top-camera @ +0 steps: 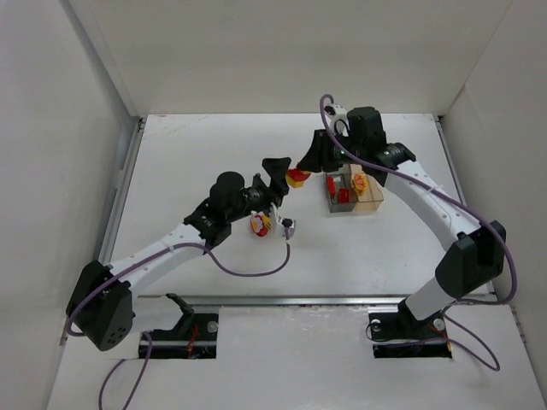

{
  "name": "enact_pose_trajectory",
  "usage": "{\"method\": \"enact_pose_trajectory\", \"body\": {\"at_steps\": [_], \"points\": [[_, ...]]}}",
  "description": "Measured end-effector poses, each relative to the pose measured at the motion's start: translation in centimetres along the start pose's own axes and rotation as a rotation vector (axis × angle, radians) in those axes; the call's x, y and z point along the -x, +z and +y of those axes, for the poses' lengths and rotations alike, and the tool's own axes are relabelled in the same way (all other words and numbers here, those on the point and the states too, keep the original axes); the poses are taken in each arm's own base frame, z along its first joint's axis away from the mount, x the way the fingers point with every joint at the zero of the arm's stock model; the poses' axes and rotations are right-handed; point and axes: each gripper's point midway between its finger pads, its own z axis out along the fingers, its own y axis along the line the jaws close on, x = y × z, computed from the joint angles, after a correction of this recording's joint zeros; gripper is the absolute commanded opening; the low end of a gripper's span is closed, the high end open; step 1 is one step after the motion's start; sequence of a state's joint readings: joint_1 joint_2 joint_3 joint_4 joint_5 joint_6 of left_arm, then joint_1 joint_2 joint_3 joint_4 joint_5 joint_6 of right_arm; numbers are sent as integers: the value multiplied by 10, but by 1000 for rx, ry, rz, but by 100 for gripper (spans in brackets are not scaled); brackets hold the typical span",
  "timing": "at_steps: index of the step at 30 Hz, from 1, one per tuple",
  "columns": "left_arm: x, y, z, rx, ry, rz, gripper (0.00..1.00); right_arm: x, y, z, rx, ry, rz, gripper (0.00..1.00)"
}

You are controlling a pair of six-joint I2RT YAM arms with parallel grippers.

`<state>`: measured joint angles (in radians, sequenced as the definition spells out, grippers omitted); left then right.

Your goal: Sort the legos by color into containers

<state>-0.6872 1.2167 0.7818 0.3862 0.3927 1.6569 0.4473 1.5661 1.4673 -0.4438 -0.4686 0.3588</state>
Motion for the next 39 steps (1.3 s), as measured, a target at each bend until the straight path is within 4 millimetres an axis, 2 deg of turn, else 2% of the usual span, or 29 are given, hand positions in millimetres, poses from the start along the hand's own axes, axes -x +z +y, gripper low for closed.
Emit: {"method": "enact_pose_trajectory", "body": {"at_steps": [6,11,15,17,19,22,27,30,31,39], "points": [[11,-2,-13,-62,54,-53,79,-7,6,11,13,11,16,0],[27,-5,-13,-71,66,-102,62,-12,16,8,10,27,40,0],[28,-6,-22,-103,53,-105,52,-14,20,7,7,33,50,0],[27,-6,-25,-117,45,-102,52,-15,20,9,10,30,51,0],[27,-7,-30,-133,35,-99,60,-15,20,10,13,28,50,0],[23,-6,-34,-157,12,-83,68,-14,20,11,13,27,49,0],[16,-1,-37,-179,-32,-50,64,-14,21,11,14,27,50,0],[14,-1,-37,-181,-50,-37,56,-15,21,14,19,23,53,0],[14,-1,-36,-180,-52,-33,48,-16,21,16,21,19,53,0],[13,0,-32,-168,-67,-22,12,-13,21,19,21,8,46,0]]}}
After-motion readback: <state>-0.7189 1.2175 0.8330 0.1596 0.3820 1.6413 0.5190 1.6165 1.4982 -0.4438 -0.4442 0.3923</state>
